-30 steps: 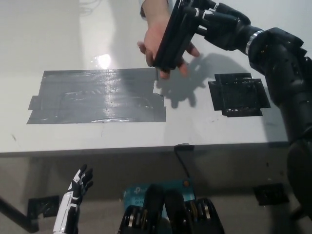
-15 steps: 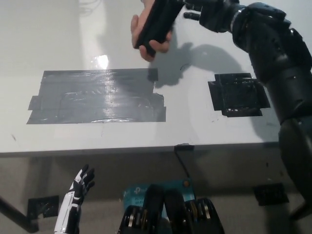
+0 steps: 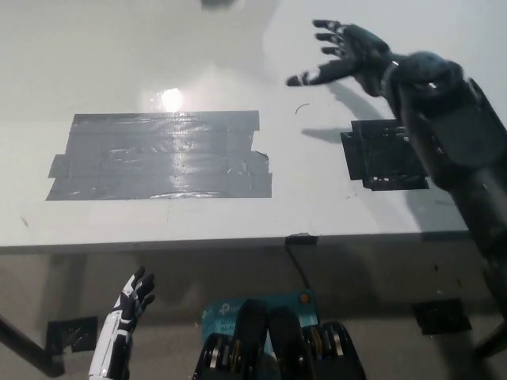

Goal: A stapler is kept on the black spot marked on the desk infront of the robot. The robot picks up the stapler using its right hand and passes it to a person

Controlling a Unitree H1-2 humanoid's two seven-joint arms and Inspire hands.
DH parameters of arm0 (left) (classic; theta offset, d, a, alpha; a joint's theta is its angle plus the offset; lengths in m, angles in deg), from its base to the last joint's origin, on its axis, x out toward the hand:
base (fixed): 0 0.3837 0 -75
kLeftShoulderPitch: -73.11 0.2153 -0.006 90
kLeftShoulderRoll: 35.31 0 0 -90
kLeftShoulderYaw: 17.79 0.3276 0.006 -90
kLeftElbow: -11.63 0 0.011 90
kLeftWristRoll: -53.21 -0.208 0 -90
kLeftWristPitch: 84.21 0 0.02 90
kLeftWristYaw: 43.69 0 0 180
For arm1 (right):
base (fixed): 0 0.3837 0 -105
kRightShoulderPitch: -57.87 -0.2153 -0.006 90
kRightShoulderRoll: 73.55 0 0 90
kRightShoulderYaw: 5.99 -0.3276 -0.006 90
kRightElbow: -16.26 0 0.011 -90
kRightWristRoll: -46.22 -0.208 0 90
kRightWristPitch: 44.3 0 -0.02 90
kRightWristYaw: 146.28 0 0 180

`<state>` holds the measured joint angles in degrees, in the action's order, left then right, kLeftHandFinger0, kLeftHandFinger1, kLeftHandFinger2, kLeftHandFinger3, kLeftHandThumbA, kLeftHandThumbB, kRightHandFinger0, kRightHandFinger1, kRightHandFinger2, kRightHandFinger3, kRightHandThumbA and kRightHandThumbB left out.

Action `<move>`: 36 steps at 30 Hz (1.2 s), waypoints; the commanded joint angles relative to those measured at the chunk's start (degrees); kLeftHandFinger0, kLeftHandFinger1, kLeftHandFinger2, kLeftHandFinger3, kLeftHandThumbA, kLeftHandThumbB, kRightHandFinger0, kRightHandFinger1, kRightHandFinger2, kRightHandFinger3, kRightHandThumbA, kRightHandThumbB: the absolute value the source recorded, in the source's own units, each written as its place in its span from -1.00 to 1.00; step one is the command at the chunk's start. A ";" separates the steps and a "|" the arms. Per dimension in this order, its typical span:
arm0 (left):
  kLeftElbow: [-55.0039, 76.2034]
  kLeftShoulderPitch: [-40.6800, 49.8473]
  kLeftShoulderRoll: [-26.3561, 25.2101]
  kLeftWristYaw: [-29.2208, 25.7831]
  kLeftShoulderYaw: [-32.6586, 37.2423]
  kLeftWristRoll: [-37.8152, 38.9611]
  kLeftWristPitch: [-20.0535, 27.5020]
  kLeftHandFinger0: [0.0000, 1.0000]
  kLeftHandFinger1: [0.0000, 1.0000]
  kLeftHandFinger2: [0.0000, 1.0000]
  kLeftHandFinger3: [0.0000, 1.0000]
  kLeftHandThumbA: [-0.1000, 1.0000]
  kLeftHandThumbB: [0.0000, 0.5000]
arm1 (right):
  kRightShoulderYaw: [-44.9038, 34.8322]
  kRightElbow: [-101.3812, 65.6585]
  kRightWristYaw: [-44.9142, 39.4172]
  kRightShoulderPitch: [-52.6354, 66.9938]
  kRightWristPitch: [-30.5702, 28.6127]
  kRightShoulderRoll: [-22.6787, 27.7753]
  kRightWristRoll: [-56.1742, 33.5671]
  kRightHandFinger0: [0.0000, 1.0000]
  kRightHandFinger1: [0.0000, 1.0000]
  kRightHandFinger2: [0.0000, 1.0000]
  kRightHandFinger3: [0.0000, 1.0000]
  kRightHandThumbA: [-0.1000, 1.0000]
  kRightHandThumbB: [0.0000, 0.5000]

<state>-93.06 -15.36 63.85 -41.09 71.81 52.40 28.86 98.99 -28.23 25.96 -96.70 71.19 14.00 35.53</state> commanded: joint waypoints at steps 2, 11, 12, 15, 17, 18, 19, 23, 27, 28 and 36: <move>1.32 -1.23 -0.72 0.79 0.39 -0.10 1.17 1.00 1.00 1.00 1.00 1.00 0.79 | -0.90 -44.07 -4.17 7.67 1.44 18.45 9.62 1.00 1.00 1.00 1.00 1.00 0.63; 1.37 -2.53 -0.63 0.76 0.41 -0.19 0.19 1.00 1.00 1.00 1.00 1.00 0.86 | -14.19 -83.94 0.14 22.70 1.44 34.08 -6.57 1.00 1.00 1.00 1.00 1.00 0.74; 1.35 -2.87 -0.70 0.81 0.36 -0.11 0.05 1.00 1.00 1.00 1.00 1.00 0.85 | -15.67 -87.66 1.26 24.95 1.44 34.68 -8.45 1.00 1.00 1.00 1.00 1.00 0.69; 0.93 -4.56 -0.87 0.86 0.06 0.34 -0.40 1.00 1.00 1.00 1.00 1.00 0.88 | -19.38 -96.56 3.93 31.45 1.44 34.67 -12.51 1.00 1.00 1.00 1.00 1.00 0.74; 0.45 -6.18 -1.00 0.81 -0.13 0.49 -0.76 1.00 1.00 1.00 1.00 1.00 0.89 | -21.33 -99.94 3.92 34.52 1.44 33.18 -13.45 1.00 1.00 1.00 1.00 1.00 0.81; 0.50 -6.72 -1.01 0.82 -0.09 0.39 -1.04 1.00 1.00 1.00 1.00 1.00 0.90 | -21.15 -99.94 3.32 37.66 -2.59 31.00 -12.13 1.00 1.00 1.00 1.00 1.00 0.82; 0.52 -7.12 -1.00 0.84 -0.05 0.32 -1.23 1.00 1.00 1.00 1.00 1.00 0.91 | -20.97 -99.94 2.98 40.06 -5.67 29.53 -11.20 1.00 1.00 1.00 1.00 1.00 0.81; 0.86 -7.78 -1.30 0.86 0.33 -0.81 -1.98 1.00 1.00 1.00 1.00 1.00 0.91 | -17.45 -99.94 3.52 53.11 -21.23 22.10 -4.84 1.00 1.00 1.00 1.00 1.00 0.57; 1.15 -7.15 -1.60 1.08 0.32 -0.72 -2.06 1.00 1.00 1.00 1.00 1.00 0.94 | -12.05 -99.94 2.71 63.98 -29.81 14.23 1.38 1.00 1.00 1.00 1.00 0.99 0.42; 1.24 -6.95 -1.64 1.09 0.31 -0.73 -2.06 1.00 1.00 1.00 1.00 1.00 0.94 | -10.48 -99.94 2.45 66.11 -30.27 12.75 1.84 1.00 1.00 1.00 1.00 0.99 0.42; 1.82 -4.06 -1.17 1.04 0.79 -1.20 -1.56 1.00 1.00 1.00 1.00 1.00 0.81 | -5.80 -83.14 8.42 78.16 -40.82 2.61 15.30 1.00 1.00 1.00 1.00 1.00 0.33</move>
<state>-94.73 -18.51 63.89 -41.08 71.72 52.40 27.16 94.79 -88.00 26.65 -39.06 67.05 25.51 36.85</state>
